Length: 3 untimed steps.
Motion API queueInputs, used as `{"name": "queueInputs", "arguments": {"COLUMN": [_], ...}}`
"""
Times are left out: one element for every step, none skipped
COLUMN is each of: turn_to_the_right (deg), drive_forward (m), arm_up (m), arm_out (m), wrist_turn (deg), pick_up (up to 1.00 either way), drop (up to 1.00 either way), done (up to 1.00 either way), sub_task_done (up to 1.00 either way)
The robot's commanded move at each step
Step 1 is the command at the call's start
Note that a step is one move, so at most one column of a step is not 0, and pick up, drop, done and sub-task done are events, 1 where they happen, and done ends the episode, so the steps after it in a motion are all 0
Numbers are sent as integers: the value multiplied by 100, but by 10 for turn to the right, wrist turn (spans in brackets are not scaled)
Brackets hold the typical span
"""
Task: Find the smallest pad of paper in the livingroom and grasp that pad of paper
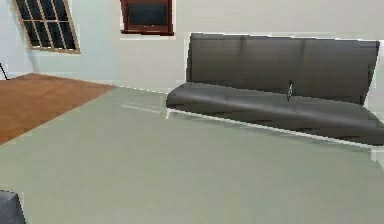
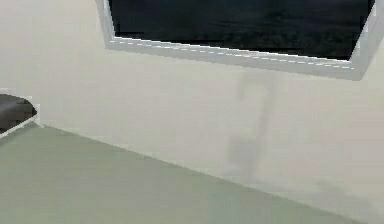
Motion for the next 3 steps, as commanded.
{"name": "queueInputs", "arguments": {"turn_to_the_right": [0,-180,0], "drive_forward": [15,0,20], "arm_up": [0,0,0], "arm_out": [0,0,0], "wrist_turn": [0,0,0], "pick_up": [0,0,0], "drop": [0,0,0], "done": [0,0,0], "sub_task_done": [0,0,0]}}
